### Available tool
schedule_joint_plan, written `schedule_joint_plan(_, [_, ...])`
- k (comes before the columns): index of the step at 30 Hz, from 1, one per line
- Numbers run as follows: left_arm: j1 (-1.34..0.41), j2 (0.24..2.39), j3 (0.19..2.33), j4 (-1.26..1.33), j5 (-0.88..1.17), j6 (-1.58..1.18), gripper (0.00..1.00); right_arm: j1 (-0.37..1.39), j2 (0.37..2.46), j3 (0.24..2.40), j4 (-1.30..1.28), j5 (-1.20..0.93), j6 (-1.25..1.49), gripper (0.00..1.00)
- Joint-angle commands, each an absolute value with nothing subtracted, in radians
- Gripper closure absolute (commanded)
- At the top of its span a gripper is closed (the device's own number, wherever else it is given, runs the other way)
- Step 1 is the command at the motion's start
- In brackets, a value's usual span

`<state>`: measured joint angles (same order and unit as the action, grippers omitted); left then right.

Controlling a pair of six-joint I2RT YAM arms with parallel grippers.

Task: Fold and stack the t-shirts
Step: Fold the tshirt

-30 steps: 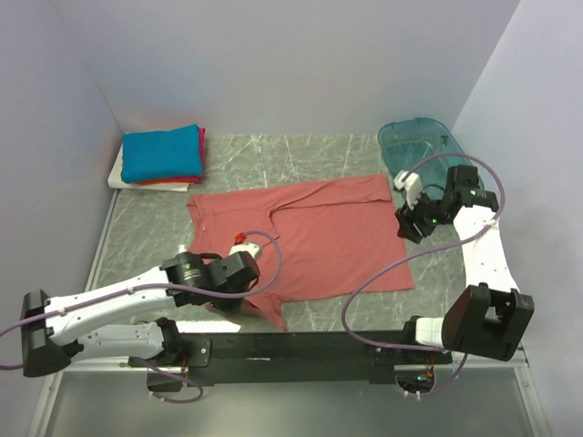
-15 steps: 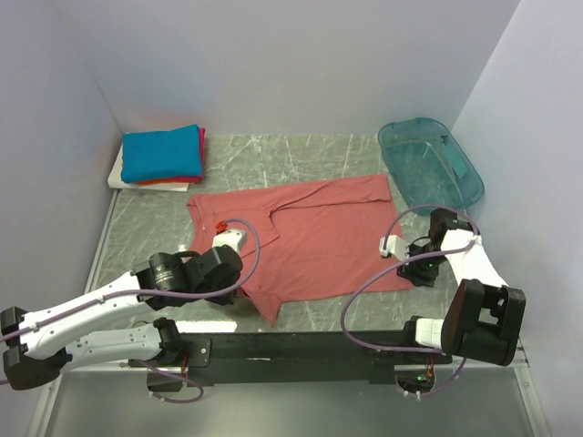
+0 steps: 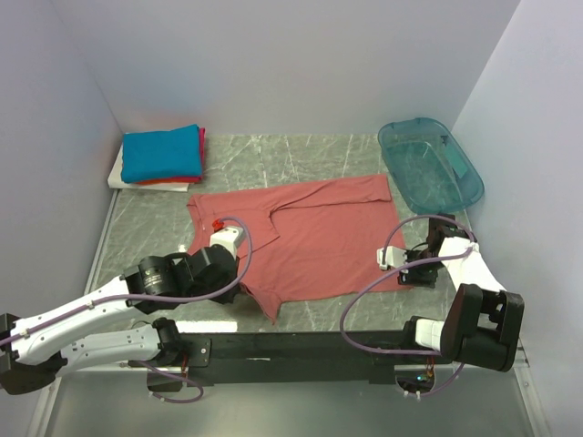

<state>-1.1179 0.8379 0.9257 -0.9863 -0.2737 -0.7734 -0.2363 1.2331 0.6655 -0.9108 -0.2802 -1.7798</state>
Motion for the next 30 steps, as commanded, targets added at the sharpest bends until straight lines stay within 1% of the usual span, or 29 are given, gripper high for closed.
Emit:
schedule_joint_plan(1, [-1.112,0.827,0.92,-0.945,-0.253,-0.756,1.0,-0.232,1.226,0.658,-0.887,-0.285,-1.796,0.44])
schedule_joint_plan(11, [-1.114,0.815,0.913,-0.943,-0.249,-0.761,1.0,-0.169,1.227,0.591,-0.851,-0.264,-1.758,0.55])
schedule_joint_plan(16, [-1.114,0.813,0.91,-0.943,-0.241,-0.767,1.0,-0.16,1.246,0.575,-0.804,-0.244,-1.733,0.59])
schedule_joint_plan(17, [-1.114,0.811,0.911,-0.943,-0.241,-0.769,1.0,-0.16,1.258,0.577,-0.798,-0.244,-1.732,0.62])
schedule_joint_plan(21, [-1.114,0.811,0.917,-0.951,-0.241,-0.77,1.0,-0.16,1.261,0.56,-0.772,-0.226,-1.738,0.68])
schedule_joint_plan(24, [-1.114,0.811,0.911,-0.951,-0.241,-0.773,1.0,-0.16,1.255,0.557,-0.767,-0.225,-1.738,0.8])
schedule_joint_plan(25, [-1.114,0.813,0.911,-0.95,-0.241,-0.775,1.0,-0.16,1.249,0.564,-0.779,-0.236,-1.738,0.81])
schedule_joint_plan(30, [-1.114,0.815,0.916,-0.946,-0.244,-0.775,1.0,-0.16,1.22,0.601,-0.825,-0.268,-1.724,0.82])
